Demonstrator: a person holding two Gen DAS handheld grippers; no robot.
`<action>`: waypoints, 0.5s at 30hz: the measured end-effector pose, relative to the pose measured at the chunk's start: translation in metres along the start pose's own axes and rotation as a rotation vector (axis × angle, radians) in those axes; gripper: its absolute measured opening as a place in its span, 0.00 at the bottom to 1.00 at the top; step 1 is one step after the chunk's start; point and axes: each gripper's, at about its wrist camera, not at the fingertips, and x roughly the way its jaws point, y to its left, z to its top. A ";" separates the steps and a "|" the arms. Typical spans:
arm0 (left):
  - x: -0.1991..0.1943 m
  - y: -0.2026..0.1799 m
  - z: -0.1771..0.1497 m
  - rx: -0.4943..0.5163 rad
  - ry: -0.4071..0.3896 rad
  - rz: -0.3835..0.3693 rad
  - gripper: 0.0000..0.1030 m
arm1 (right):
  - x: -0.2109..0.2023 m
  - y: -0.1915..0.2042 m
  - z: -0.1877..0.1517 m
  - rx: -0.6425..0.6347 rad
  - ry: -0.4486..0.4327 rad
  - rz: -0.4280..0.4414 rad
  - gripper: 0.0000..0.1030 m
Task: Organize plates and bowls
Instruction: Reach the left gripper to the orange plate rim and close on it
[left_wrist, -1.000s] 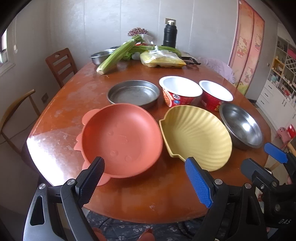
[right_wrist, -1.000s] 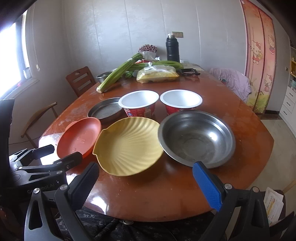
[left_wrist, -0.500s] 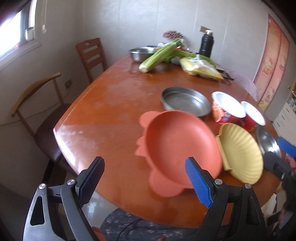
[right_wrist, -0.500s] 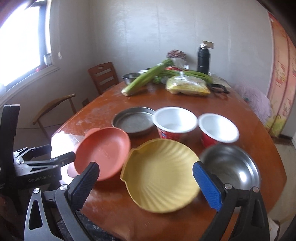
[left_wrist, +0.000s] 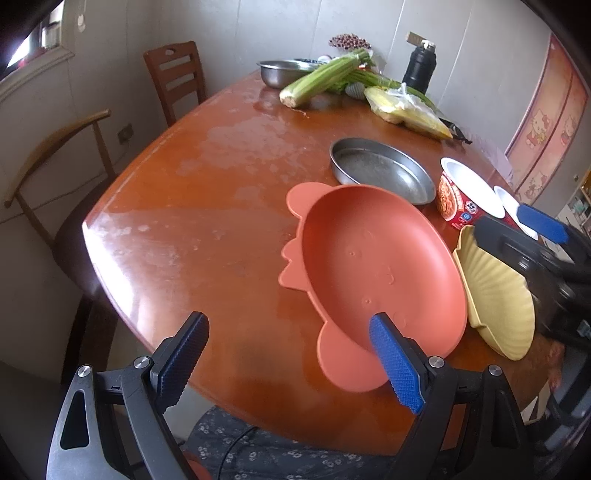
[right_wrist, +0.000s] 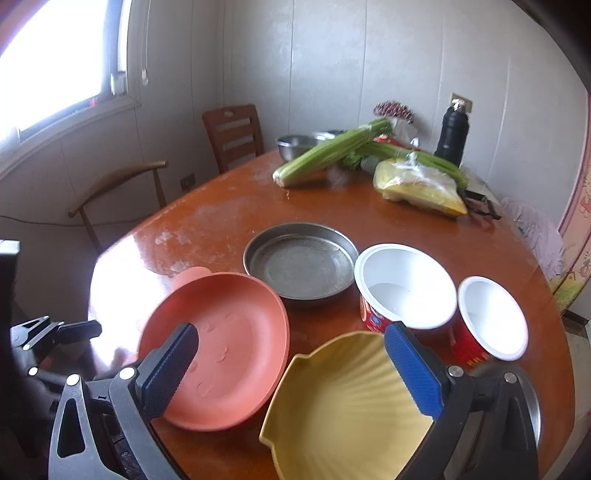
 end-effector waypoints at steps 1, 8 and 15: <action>0.003 -0.001 0.001 -0.003 0.008 -0.005 0.87 | 0.007 -0.001 0.004 -0.007 0.017 0.000 0.98; 0.018 -0.008 0.005 -0.011 0.043 -0.013 0.87 | 0.040 0.011 0.019 -0.094 0.070 0.036 0.93; 0.022 -0.009 0.009 -0.013 0.044 -0.002 0.86 | 0.069 0.018 0.018 -0.123 0.150 0.063 0.73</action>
